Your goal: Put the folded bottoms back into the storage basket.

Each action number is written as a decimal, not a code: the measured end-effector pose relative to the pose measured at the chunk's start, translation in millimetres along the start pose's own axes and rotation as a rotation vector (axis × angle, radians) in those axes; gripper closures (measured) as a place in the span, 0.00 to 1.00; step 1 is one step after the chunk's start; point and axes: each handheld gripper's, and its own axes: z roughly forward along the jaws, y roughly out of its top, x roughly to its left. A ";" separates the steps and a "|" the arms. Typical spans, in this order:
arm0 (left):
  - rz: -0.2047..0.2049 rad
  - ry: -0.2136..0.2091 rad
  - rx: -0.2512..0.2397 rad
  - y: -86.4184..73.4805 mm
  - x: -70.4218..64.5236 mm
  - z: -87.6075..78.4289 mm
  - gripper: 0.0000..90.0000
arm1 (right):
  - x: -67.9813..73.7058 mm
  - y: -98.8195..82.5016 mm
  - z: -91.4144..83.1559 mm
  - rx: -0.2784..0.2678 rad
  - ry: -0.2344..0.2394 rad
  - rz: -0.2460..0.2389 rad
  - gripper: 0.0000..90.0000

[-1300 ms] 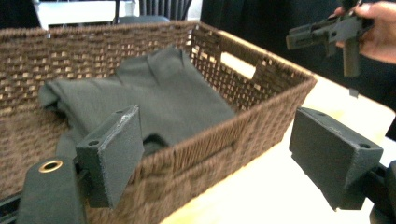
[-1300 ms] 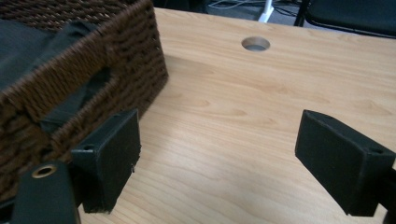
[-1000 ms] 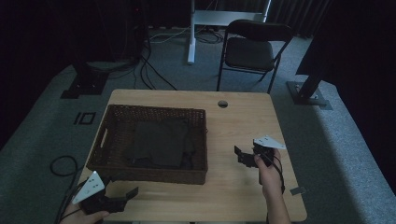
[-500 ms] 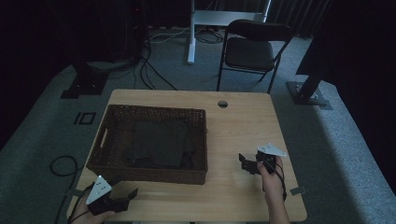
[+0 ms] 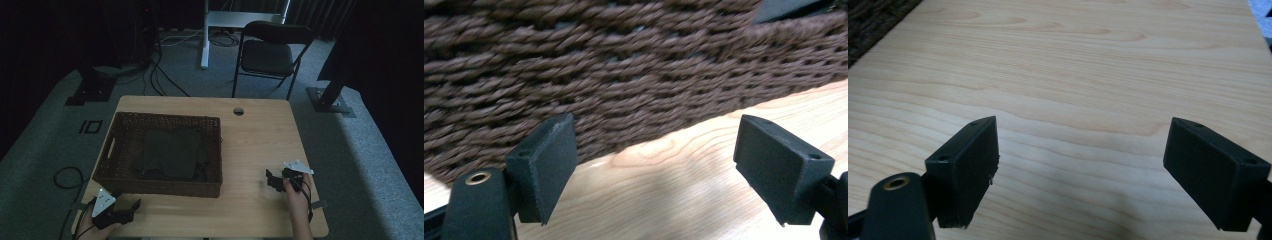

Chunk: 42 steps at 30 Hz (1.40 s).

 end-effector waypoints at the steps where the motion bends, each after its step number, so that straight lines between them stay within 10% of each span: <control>1: -0.002 0.006 0.002 -1.1 0.2 0.1 0.21 | -1.8 -1.0 -0.4 -0.001 -0.010 0.004 0.15; 13: -0.092 0.105 -0.005 -9.4 11.6 -5.8 0.21 | -19.2 -14.7 -1.8 0.030 -0.061 0.031 0.15; 42: -0.109 0.249 0.071 -17.9 11.1 8.2 0.19 | -26.8 -21.9 4.8 0.103 -0.076 0.062 0.14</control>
